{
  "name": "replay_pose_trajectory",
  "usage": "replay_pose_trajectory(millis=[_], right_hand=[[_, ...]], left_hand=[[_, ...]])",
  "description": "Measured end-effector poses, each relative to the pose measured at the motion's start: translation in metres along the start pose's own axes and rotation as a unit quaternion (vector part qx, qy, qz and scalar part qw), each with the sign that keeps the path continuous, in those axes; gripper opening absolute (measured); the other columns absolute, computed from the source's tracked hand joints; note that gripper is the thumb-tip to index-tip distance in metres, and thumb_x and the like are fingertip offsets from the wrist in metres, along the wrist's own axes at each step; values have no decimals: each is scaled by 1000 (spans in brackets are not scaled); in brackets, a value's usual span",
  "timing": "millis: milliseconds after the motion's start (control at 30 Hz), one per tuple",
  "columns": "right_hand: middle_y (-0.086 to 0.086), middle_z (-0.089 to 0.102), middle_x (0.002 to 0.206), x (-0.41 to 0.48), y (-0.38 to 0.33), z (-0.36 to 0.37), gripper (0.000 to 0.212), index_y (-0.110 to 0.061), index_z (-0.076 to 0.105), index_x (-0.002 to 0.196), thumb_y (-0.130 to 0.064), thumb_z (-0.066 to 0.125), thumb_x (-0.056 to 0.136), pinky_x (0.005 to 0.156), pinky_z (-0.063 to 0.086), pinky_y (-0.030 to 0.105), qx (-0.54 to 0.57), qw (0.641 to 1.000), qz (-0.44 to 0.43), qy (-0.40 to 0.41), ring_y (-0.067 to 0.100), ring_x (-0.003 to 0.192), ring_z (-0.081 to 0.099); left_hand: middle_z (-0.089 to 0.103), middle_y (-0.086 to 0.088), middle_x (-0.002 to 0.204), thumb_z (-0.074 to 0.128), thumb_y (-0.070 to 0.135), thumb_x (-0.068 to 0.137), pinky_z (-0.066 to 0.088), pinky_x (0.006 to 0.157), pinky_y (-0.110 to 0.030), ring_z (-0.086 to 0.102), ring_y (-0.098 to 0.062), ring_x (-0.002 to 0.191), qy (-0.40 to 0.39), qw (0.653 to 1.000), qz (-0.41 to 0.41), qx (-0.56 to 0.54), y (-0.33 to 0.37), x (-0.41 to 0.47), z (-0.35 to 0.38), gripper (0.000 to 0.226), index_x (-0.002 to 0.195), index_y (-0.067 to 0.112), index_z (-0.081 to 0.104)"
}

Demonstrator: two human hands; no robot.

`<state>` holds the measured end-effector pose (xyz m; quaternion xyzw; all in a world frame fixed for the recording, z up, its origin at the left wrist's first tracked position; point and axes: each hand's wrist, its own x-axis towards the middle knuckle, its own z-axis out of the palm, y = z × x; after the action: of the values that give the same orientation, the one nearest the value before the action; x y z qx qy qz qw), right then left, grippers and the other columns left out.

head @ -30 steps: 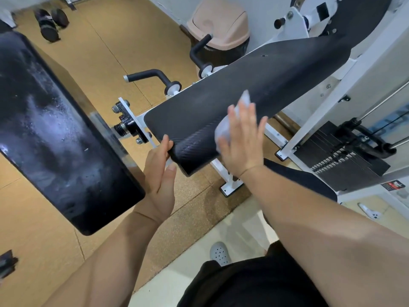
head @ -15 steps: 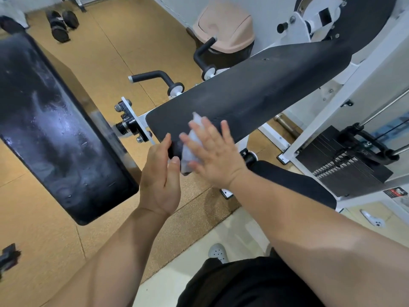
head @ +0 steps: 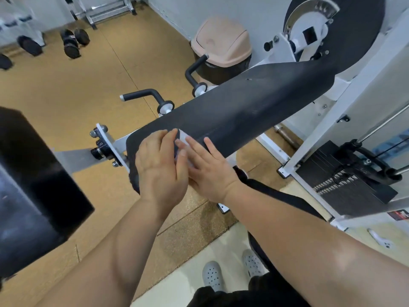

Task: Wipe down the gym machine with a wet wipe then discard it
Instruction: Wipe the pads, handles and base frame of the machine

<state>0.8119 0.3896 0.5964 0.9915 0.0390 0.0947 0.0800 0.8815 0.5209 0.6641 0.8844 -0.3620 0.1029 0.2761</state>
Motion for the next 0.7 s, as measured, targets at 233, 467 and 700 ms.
replay_pose_trajectory(millis=[233,467,700], right_hand=[[14,-1,172,-47,153,17,79,-16,-2,163,-61,11,100,125,-7,59,69,952,297,22,31,159,-7],[23,3,170,-37,187,14,76,-5,10,163,-53,23,105,125,0,60,105,923,357,96,41,157,-4],[12,22,169,-49,174,46,69,-17,30,160,-51,37,100,126,-6,50,45,983,107,143,32,156,8]], left_hand=[[51,-9,140,32,45,101,36,107,-47,44,-31,129,-90,991,14,101,48,43,37,56,146,15,48],[50,-9,145,25,46,100,37,109,-49,46,-31,131,-116,991,-33,63,96,107,86,58,146,19,48],[60,-9,134,20,51,98,43,100,-56,54,-31,124,-98,991,-57,70,100,113,102,62,139,18,52]])
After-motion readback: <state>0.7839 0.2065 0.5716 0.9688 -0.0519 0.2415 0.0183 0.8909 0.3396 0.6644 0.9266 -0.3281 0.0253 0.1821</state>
